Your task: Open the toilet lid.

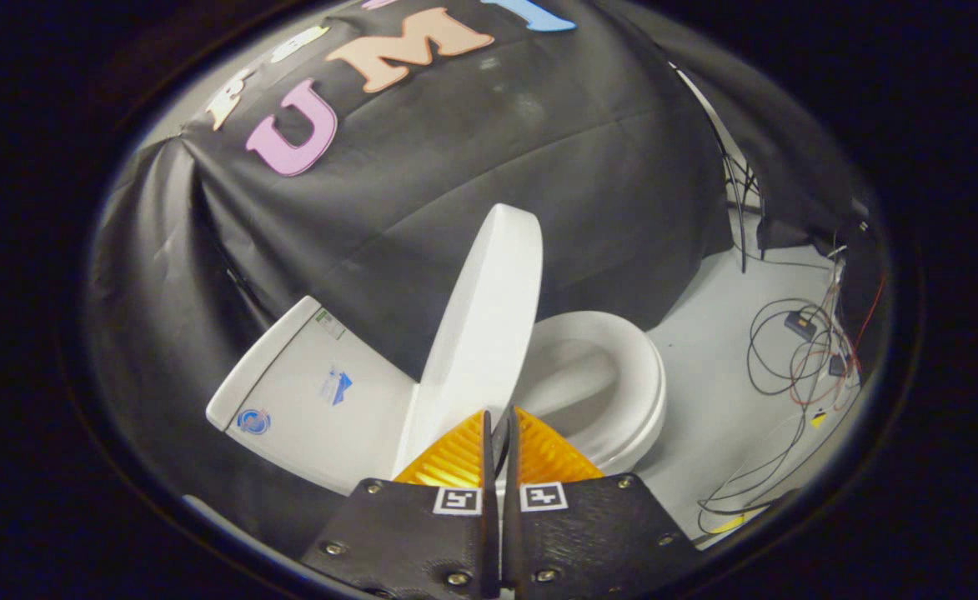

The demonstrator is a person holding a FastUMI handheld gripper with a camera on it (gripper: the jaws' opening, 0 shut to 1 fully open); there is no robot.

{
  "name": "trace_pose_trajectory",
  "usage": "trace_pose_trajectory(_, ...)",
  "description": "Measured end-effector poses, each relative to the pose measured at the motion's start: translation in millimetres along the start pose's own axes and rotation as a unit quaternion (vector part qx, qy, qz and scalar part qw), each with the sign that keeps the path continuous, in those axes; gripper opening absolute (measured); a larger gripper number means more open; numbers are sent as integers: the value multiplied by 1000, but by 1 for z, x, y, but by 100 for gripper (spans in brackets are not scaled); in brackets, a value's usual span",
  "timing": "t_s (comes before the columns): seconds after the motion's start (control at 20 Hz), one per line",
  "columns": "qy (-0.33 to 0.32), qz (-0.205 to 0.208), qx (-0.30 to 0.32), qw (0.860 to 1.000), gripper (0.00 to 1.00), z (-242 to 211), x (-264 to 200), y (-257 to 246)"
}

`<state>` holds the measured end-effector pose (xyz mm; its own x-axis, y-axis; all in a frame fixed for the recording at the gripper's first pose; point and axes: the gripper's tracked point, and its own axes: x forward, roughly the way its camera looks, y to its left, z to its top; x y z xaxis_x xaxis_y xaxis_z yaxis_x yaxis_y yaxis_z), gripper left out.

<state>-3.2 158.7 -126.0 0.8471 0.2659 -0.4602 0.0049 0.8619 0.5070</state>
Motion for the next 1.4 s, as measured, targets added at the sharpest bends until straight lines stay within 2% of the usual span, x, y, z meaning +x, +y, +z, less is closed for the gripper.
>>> trace_pose_trajectory(0.25,-6,15,32,999,2,4,-2,11)
trace_pose_trajectory(0.6,-21,13,-30,999,3,13,-6,32)
trace_pose_trajectory(0.9,-33,19,-54,998,3,18,-10,69)
trace_pose_trajectory(1.4,-61,20,-126,990,4,20,-11,122)
